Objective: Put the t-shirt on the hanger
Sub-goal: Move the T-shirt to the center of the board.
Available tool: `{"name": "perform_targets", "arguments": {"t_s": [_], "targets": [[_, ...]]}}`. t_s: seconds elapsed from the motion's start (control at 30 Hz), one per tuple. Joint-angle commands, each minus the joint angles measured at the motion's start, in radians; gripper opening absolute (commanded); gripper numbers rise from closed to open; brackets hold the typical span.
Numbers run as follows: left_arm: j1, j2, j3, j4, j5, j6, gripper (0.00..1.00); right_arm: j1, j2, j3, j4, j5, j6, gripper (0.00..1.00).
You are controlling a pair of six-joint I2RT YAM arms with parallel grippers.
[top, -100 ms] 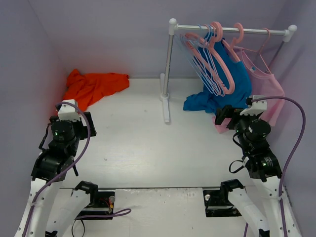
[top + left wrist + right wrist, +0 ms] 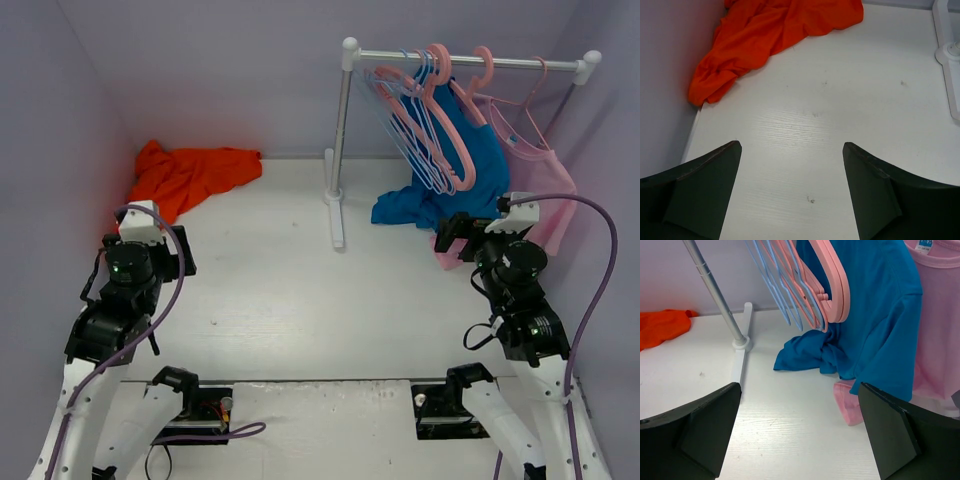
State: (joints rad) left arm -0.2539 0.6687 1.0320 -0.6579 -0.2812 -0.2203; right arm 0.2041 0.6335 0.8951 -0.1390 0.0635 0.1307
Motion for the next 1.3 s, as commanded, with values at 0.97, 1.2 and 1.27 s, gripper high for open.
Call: {"name": "perform_targets", "arguments": {"t_s": [0.97, 1.2, 1.27], "targets": [[0.367, 1.103, 0.437, 0.301, -0.041, -0.179, 0.78, 0.029, 0.0, 0.029, 0.067, -0.279, -0.01, 1.0], [0.459, 1.355, 0.673, 0.268, -0.006, -0.265, 0.78, 0.028, 0.038, 0.019, 0.067, -0.335, 0.024, 1.0], [0.466, 1.399, 0.714, 0.278, -0.001, -0.31, 0.78, 0.028, 0.049, 0.022, 0.068, -0.335, 0.033, 1.0]]}}
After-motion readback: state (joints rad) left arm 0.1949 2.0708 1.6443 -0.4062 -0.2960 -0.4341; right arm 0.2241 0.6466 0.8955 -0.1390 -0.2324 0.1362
